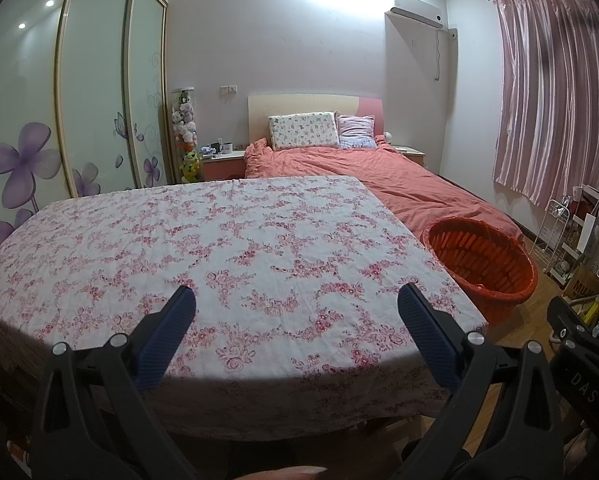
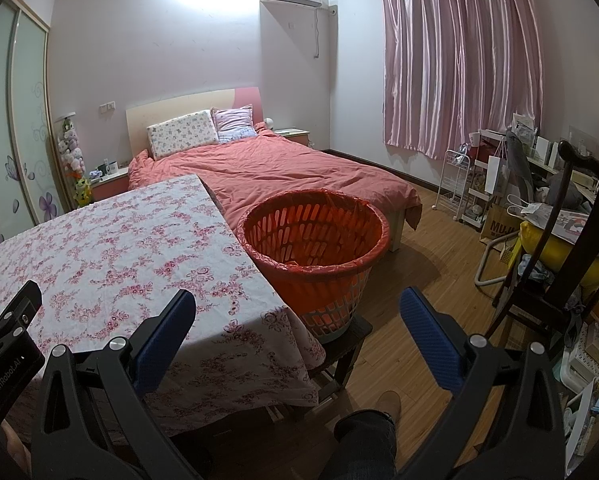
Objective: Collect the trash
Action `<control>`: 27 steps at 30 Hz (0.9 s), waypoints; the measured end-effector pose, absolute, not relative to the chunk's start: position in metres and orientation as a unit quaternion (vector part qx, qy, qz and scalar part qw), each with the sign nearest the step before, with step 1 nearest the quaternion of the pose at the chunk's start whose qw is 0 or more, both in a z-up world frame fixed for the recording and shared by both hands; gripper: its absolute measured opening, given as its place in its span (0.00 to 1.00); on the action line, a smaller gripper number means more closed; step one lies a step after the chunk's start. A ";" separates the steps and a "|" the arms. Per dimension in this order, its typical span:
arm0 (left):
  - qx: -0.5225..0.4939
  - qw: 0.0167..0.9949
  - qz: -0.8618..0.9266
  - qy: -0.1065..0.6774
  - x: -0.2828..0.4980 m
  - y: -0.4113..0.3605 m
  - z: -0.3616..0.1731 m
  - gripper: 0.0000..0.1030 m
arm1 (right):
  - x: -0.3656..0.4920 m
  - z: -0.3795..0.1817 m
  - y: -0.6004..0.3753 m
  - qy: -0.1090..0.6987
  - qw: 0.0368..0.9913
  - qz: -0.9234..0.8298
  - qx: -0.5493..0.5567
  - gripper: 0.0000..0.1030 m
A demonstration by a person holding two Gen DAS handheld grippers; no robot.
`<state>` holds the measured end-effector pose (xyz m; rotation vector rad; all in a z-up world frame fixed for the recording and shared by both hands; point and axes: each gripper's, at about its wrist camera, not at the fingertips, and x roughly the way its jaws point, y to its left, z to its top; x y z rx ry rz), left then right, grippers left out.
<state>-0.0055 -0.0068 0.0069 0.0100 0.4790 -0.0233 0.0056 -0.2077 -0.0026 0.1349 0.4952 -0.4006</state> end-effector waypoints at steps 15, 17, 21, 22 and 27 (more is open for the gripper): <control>0.005 0.971 -0.011 0.240 -0.006 -0.007 0.004 0.96 | 0.006 -0.002 -0.208 0.244 0.947 -0.197 0.066 0.98; 0.005 0.971 -0.011 0.240 -0.007 -0.008 0.004 0.96 | 0.006 -0.002 -0.208 0.244 0.947 -0.197 0.066 0.98; 0.005 0.970 -0.011 0.242 -0.006 -0.007 0.003 0.96 | 0.006 -0.002 -0.208 0.244 0.947 -0.197 0.066 0.98; 0.005 0.970 -0.011 0.242 -0.007 -0.007 0.003 0.96 | 0.006 -0.002 -0.208 0.244 0.947 -0.197 0.066 0.98; 0.005 0.970 -0.011 0.243 -0.007 -0.007 0.002 0.96 | 0.006 -0.002 -0.208 0.244 0.947 -0.197 0.066 0.98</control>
